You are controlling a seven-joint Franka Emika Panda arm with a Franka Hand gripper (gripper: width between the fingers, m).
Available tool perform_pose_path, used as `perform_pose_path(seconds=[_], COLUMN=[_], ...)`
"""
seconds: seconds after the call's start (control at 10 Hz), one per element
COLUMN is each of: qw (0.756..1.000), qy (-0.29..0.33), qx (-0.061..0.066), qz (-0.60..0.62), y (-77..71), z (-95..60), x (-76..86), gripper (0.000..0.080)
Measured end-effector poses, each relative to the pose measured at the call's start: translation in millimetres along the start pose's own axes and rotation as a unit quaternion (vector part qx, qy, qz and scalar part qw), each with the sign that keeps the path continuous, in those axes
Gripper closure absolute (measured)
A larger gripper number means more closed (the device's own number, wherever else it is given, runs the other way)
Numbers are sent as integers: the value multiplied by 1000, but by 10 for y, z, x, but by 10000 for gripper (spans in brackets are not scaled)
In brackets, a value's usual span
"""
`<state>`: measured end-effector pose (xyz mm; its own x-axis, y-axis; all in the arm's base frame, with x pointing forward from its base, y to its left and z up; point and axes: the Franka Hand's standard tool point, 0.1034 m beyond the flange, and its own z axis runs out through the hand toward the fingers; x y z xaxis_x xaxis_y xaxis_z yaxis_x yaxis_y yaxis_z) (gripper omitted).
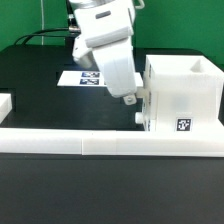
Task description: Assemble drawer
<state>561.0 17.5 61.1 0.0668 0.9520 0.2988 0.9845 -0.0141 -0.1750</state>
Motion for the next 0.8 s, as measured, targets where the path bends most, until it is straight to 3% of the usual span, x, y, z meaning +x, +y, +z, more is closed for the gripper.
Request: perform_pose_path(seconds=[0.3,0.5,0.6,0.8], qw=[1000,1000,1000,1000], qy=[-2,2,-4,-23], qx=[3,24,26,-1], qz=[23,-14,-13,-1], y=[-16,-105,-107,-128], z=[6,-150,-233,-406], x=[39,-298,-410,-425], gripper=[151,151,151,151])
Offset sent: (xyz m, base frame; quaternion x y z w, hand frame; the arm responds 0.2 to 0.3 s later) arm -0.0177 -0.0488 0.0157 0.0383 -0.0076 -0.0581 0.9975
